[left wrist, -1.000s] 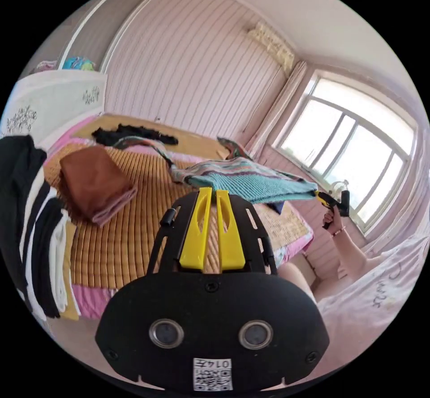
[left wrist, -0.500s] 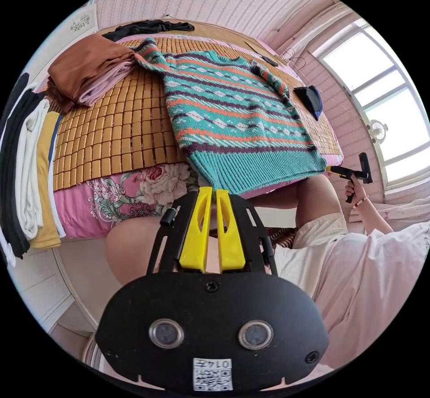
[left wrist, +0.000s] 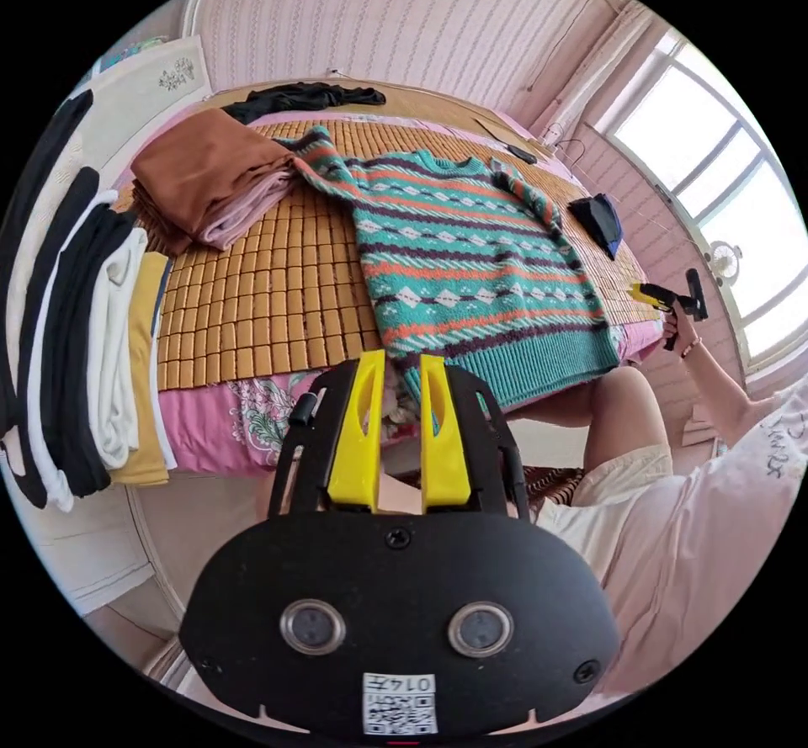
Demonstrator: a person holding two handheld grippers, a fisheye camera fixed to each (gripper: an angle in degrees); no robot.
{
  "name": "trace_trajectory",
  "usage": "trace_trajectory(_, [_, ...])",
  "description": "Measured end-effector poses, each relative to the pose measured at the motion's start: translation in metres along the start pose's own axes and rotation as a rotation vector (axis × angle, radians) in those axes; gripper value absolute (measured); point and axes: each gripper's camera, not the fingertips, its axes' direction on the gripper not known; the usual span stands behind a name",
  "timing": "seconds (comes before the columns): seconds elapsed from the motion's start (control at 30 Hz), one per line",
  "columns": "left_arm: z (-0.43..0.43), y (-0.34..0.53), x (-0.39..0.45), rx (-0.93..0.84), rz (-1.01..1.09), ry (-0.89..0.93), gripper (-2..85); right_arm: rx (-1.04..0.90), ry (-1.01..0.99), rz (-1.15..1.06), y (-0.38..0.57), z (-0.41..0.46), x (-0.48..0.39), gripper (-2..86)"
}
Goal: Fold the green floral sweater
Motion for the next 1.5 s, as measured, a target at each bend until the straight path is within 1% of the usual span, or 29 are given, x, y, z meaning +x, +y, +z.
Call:
trace_trajectory(0.07, [0.032, -0.024, -0.008, -0.030, -0.056, 0.061, 9.7, 0.084, 0.048, -0.021, -0.048, 0.006, -0.008, 13.6])
trace_trajectory(0.13, [0.057, -0.043, -0.007, -0.077, -0.064, 0.084, 10.5, 0.164, 0.076, -0.006, -0.108, 0.020, -0.012, 14.0])
trace_trajectory(0.2, [0.081, -0.058, -0.005, -0.131, -0.056, 0.048, 11.0, 0.170, 0.087, 0.014, -0.148, 0.039, -0.012, 14.1])
trace_trajectory(0.27, [0.107, -0.071, -0.006, -0.216, -0.072, 0.054, 11.1, 0.128, 0.065, 0.069, -0.182, 0.065, -0.002, 14.0])
trace_trajectory(0.33, [0.118, -0.074, -0.008, -0.213, -0.089, 0.066, 10.0, 0.067, 0.037, 0.156, -0.212, 0.102, 0.014, 13.8])
trace_trajectory(0.37, [0.123, -0.076, -0.008, -0.212, -0.072, 0.057, 9.0, 0.056, 0.019, 0.177, -0.217, 0.110, 0.017, 13.7])
trace_trajectory(0.4, [0.125, -0.077, -0.007, -0.214, -0.064, 0.054, 8.6, 0.045, -0.057, 0.206, -0.226, 0.122, 0.024, 13.0])
trace_trajectory(0.43, [0.128, -0.079, -0.007, -0.218, -0.042, 0.051, 7.6, 0.061, -0.168, 0.215, -0.232, 0.128, 0.029, 10.2])
trace_trajectory(0.5, [0.134, -0.083, -0.009, -0.229, -0.034, 0.062, 6.2, 0.067, -0.260, 0.244, -0.238, 0.129, 0.037, 4.7])
trace_trajectory(0.57, [0.142, -0.090, -0.014, -0.254, -0.029, 0.102, 4.8, 0.102, -0.316, 0.213, -0.240, 0.116, 0.045, 3.2])
trace_trajectory(0.7, [0.153, -0.099, -0.018, -0.254, -0.046, 0.195, 4.3, 0.340, -0.391, 0.180, -0.227, 0.037, 0.083, 1.9])
trace_trajectory(0.77, [0.163, -0.106, -0.007, -0.242, -0.026, 0.271, 4.2, 0.452, -0.382, 0.165, -0.215, -0.005, 0.099, 1.7])
trace_trajectory(0.83, [0.172, -0.111, 0.008, -0.229, -0.003, 0.339, 4.2, 0.551, -0.296, 0.090, -0.195, -0.054, 0.106, 1.6])
trace_trajectory(0.87, [0.179, -0.114, 0.018, -0.224, 0.012, 0.375, 4.2, 0.563, -0.254, 0.063, -0.190, -0.063, 0.104, 1.7])
trace_trajectory(0.93, [0.191, -0.116, 0.032, -0.221, 0.031, 0.391, 4.4, 0.585, 0.006, 0.023, -0.171, -0.085, 0.095, 2.1])
trace_trajectory(1.0, [0.196, -0.119, 0.038, -0.193, 0.040, 0.390, 4.6, 0.559, 0.145, 0.060, -0.163, -0.085, 0.102, 2.7])
trace_trajectory(1.1, [0.197, -0.121, 0.030, -0.181, -0.014, 0.419, 5.4, 0.436, 0.198, 0.191, -0.157, -0.072, 0.133, 4.0])
trace_trajectory(1.2, [0.189, -0.119, 0.017, -0.175, -0.046, 0.452, 6.4, 0.429, 0.316, 0.172, -0.140, -0.069, 0.131, 4.4])
trace_trajectory(1.27, [0.179, -0.114, 0.008, -0.160, -0.050, 0.422, 6.4, 0.361, 0.284, 0.147, -0.131, -0.062, 0.128, 6.5])
trace_trajectory(1.33, [0.176, -0.108, 0.005, -0.156, -0.057, 0.387, 6.5, 0.205, 0.150, 0.109, -0.110, -0.043, 0.122, 10.0])
trace_trajectory(1.37, [0.176, -0.102, 0.006, -0.153, -0.064, 0.377, 6.7, 0.159, 0.121, 0.097, -0.102, -0.036, 0.120, 10.9])
trace_trajectory(1.43, [0.177, -0.093, 0.014, -0.155, -0.062, 0.391, 7.1, -0.042, 0.063, 0.075, -0.067, -0.007, 0.110, 15.3])
trace_trajectory(1.5, [0.182, -0.087, 0.027, -0.194, -0.037, 0.390, 8.1, -0.153, 0.050, 0.057, -0.041, 0.007, 0.101, 16.4])
